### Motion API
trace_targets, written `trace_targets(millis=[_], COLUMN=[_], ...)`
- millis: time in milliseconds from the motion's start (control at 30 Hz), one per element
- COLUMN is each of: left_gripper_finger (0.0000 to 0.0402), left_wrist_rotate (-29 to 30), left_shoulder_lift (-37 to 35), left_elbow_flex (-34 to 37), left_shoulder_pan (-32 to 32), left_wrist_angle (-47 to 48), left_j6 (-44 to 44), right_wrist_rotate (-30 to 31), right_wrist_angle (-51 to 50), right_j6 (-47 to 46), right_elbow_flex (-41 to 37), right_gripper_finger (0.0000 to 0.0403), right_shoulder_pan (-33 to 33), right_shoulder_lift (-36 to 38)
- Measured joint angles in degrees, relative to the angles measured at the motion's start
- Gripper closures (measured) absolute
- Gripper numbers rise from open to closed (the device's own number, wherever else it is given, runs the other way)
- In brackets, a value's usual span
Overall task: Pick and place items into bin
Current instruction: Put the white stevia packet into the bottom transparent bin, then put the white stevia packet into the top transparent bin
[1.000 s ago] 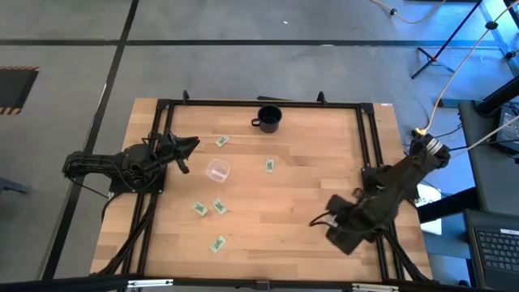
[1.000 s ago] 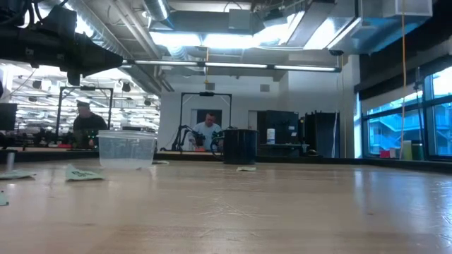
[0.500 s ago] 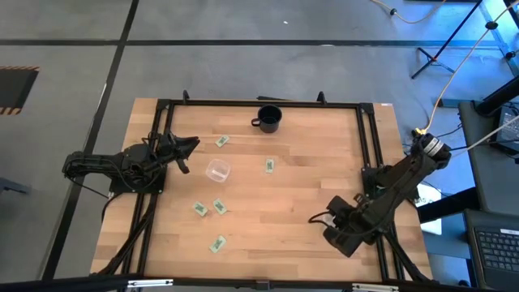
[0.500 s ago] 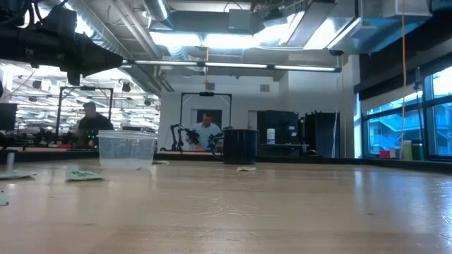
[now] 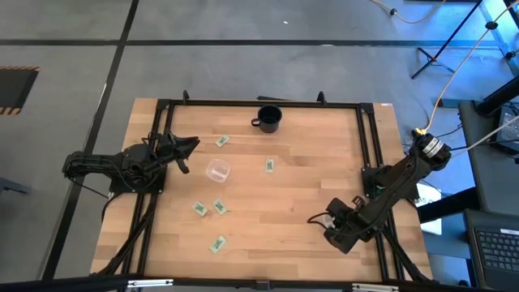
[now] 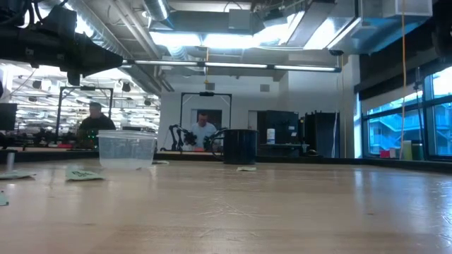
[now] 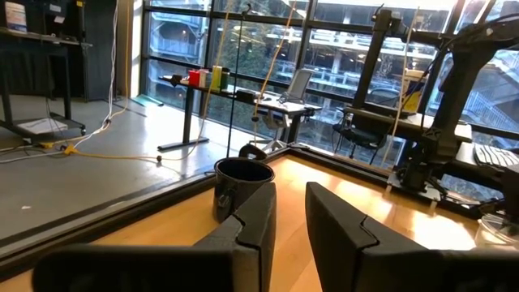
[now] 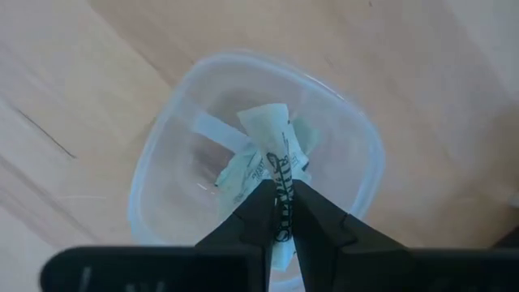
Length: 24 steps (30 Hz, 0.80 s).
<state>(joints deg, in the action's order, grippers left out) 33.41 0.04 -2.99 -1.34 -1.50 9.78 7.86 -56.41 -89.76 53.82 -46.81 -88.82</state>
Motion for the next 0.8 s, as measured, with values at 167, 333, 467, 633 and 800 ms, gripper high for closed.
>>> trace_targets(millis=[167, 333, 467, 633, 800], left_gripper_finger=[0.0335, 0.0337, 0.0338, 0.0335, 0.0337], left_wrist_rotate=[0.02, 0.02, 0.01, 0.02, 0.02], left_shoulder_lift=[0.02, 0.0, 0.0, -0.01, 0.0], left_elbow_flex=[-0.02, -0.01, -0.01, 0.0, 0.0], left_shoulder_pan=[0.0, -0.02, -0.01, 0.0, -0.02], left_wrist_angle=[0.0, -0.02, -0.01, 0.0, 0.0], left_j6=[0.0, 0.01, 0.01, 0.0, 0.0], right_wrist_rotate=[0.0, 0.0, 0.01, 0.02, 0.04], right_wrist_angle=[-0.05, -0.08, 0.81, -0.33, -2.75], right_j6=[0.28, 0.56, 2.89, 3.31, 5.35], right_elbow_flex=[0.0, 0.0, 0.0, 1.67, 5.24], right_gripper_finger=[0.0356, 0.0339, 0.0306, 0.0271, 0.0264], right_shoulder_pan=[0.0, 0.0, 0.0, 0.11, 0.11], right_shoulder_lift=[0.0, 0.0, 0.0, 0.0, 0.0])
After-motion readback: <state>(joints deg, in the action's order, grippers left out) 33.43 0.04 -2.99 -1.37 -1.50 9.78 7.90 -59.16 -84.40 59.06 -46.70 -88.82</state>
